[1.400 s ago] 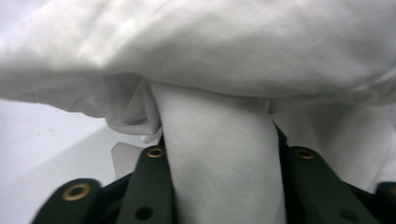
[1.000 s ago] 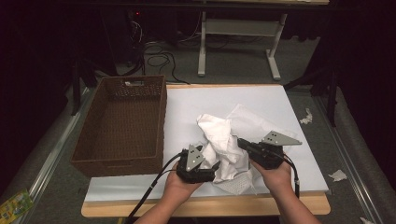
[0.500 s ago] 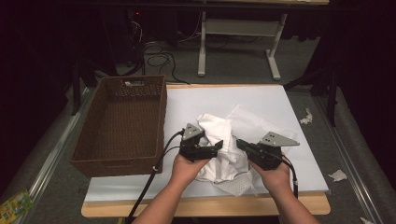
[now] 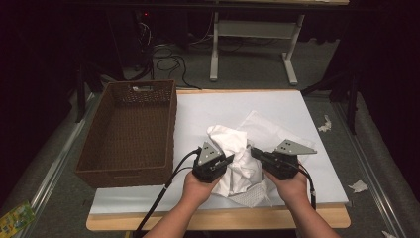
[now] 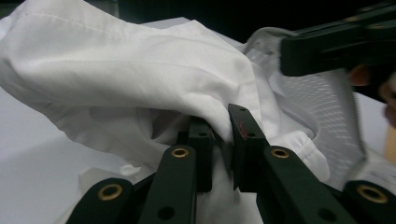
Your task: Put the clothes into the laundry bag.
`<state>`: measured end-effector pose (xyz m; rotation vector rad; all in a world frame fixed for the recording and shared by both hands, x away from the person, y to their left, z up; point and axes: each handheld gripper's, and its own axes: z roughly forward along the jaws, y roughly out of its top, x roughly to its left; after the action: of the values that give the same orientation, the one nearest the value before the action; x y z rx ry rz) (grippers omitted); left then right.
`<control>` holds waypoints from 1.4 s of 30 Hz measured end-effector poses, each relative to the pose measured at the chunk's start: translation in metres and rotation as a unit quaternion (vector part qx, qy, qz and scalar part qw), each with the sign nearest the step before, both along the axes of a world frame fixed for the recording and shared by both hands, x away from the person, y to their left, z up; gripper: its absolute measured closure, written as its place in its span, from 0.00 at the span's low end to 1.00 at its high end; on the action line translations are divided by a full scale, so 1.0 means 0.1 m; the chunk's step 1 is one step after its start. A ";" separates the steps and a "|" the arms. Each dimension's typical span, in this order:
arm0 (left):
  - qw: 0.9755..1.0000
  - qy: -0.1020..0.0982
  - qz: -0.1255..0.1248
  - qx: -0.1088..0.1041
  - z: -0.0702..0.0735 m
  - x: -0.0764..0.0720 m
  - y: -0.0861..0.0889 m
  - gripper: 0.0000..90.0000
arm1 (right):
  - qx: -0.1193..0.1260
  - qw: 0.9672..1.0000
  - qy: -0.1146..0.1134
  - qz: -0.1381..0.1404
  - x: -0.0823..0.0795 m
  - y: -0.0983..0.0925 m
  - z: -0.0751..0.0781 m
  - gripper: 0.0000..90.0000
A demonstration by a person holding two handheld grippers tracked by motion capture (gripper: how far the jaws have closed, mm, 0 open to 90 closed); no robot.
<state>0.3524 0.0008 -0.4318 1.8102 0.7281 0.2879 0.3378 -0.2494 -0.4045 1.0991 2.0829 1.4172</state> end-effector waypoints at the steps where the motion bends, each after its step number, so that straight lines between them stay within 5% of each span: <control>1: 1.000 -0.013 -0.010 0.010 0.00 -0.07 0.00 0.90 | 0.000 1.000 0.000 -0.001 0.00 0.00 0.00 0.99; 13: 0.996 -0.038 -0.064 0.044 -0.09 -0.43 -0.14 0.90 | 0.004 1.000 0.007 -0.024 0.07 -0.04 -0.02 0.99; 18: 0.995 -0.033 -0.058 0.069 -0.12 -0.34 -0.27 0.90 | 0.009 1.000 -0.004 -0.010 0.01 -0.02 0.04 0.99; 25: 0.995 -0.014 -0.016 0.096 -0.16 -0.04 -0.49 0.90 | 0.024 1.000 -0.013 0.009 -0.12 -0.02 0.13 0.99; 29: 0.996 -0.008 -0.008 0.083 -0.17 0.01 -0.55 0.85 | 0.022 1.000 -0.012 0.009 -0.13 -0.04 0.11 0.99; 36: 0.998 -0.012 -0.040 0.038 -0.07 -0.12 -0.31 0.50 | 0.021 1.000 -0.004 0.002 -0.07 -0.08 0.05 0.99; 42: 1.000 -0.017 0.001 0.015 -0.02 -0.17 0.05 0.39 | 0.014 1.000 -0.006 -0.004 -0.08 -0.09 0.05 0.99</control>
<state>0.3352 0.0061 -0.4338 1.8283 0.7067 0.3315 0.3300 -0.2584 -0.3990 1.1062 2.0543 1.4495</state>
